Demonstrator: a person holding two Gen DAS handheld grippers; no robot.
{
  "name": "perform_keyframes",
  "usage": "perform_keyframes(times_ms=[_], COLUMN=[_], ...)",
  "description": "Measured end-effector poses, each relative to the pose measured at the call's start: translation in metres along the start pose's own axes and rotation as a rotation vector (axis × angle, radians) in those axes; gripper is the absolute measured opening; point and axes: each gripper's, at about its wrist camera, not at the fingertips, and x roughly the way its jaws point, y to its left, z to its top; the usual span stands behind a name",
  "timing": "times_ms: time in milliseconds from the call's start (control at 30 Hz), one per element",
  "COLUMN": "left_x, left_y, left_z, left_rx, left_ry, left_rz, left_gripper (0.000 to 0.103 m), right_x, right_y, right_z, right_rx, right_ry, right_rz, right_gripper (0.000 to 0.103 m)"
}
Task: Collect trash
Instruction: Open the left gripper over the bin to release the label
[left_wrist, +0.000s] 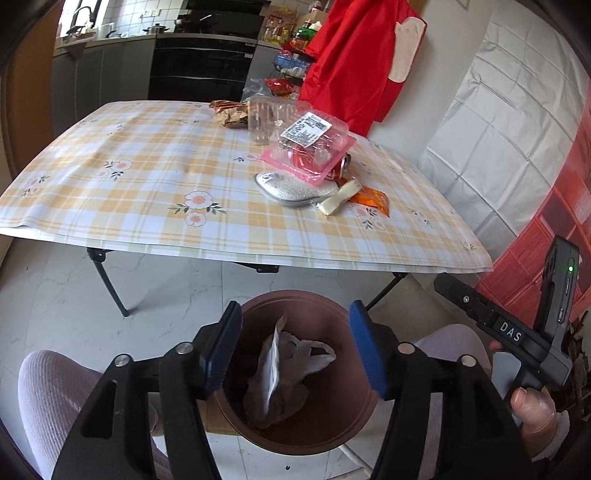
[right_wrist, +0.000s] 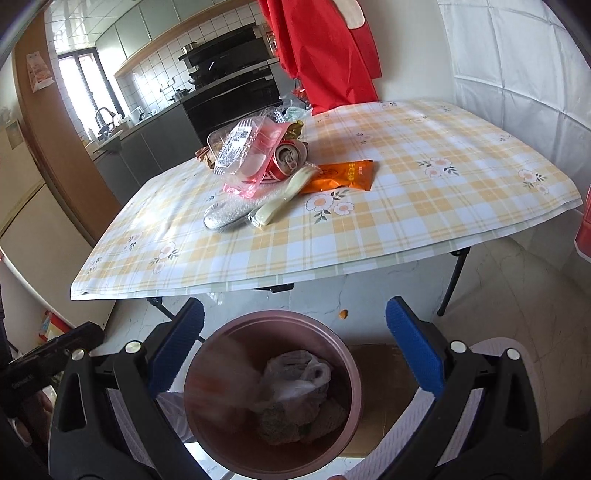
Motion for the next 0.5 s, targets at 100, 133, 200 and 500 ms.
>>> perform_keyframes(times_ms=[100, 133, 200, 500], left_x=[-0.001, -0.001, -0.002, -0.002], left_y=[0.009, 0.010, 0.015, 0.022], left_z=[0.001, 0.001, 0.001, 0.003], left_rx=[-0.036, -0.045, -0.063, -0.082], left_ry=[-0.004, -0.005, -0.008, -0.010], left_rz=[0.033, 0.042, 0.066, 0.095], left_gripper=[0.082, 0.084, 0.090, 0.091], right_x=[0.001, 0.001, 0.001, 0.005], right_y=[0.003, 0.004, 0.006, 0.009], right_z=[-0.001, -0.001, -0.001, 0.001], right_rx=[-0.008, -0.013, -0.020, -0.049], right_ry=[0.007, 0.008, 0.011, 0.019], right_rz=[-0.001, -0.002, -0.005, -0.017], right_gripper=[0.097, 0.097, 0.097, 0.097])
